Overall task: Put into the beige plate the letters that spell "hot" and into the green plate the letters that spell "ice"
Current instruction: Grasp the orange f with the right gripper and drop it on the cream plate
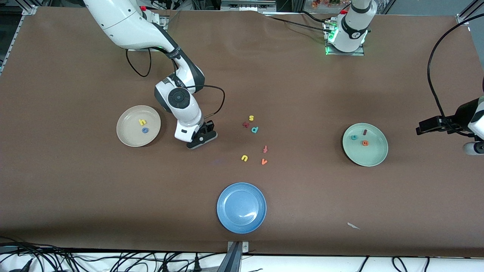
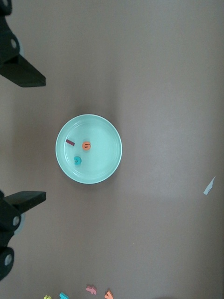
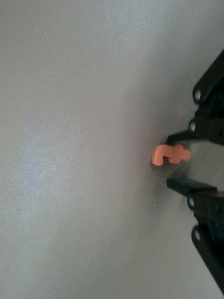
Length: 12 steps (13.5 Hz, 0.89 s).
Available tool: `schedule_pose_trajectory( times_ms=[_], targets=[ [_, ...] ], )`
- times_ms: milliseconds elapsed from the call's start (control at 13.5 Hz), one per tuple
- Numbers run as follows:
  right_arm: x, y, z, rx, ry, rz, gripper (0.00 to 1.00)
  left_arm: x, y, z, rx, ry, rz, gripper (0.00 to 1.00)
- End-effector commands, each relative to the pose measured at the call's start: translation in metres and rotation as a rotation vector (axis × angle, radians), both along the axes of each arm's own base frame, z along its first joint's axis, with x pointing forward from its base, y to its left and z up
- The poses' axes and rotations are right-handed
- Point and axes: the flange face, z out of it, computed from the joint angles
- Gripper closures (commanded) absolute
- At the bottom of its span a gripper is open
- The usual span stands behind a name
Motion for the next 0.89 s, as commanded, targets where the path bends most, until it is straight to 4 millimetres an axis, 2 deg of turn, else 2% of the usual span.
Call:
schedule_pose_trajectory(
  times_ms=[0, 149, 223, 297, 520, 743, 818],
  targets=[
    [0.000, 0.002, -0.005, -0.010, -0.012, 0.005, 0.81, -0.004, 0.004, 0.004, 0.001, -0.015, -0.059, 0.00],
    [0.002, 0.000, -0.002, -0.014, -0.016, 0.007, 0.92, -0.003, 0.002, 0.002, 0.010, -0.011, -0.065, 0.00],
    [0.002, -0.001, 0.001, -0.018, -0.020, 0.013, 0.92, -0.003, 0.004, 0.002, 0.012, -0.010, -0.066, 0.00],
    [0.006, -0.011, 0.012, -0.033, -0.031, 0.024, 0.92, -0.003, 0.004, 0.002, 0.012, -0.010, -0.066, 0.00],
    [0.022, -0.075, 0.058, -0.138, 0.025, 0.112, 0.92, -0.004, 0.003, 0.000, 0.010, -0.006, -0.068, 0.00],
    [0.022, -0.145, 0.096, -0.175, 0.053, 0.148, 0.91, -0.004, 0.007, -0.003, 0.005, 0.001, -0.063, 0.00],
    [0.018, -0.171, 0.103, -0.189, 0.074, 0.155, 0.91, -0.004, 0.012, -0.006, 0.006, 0.004, -0.058, 0.00]
  ],
)
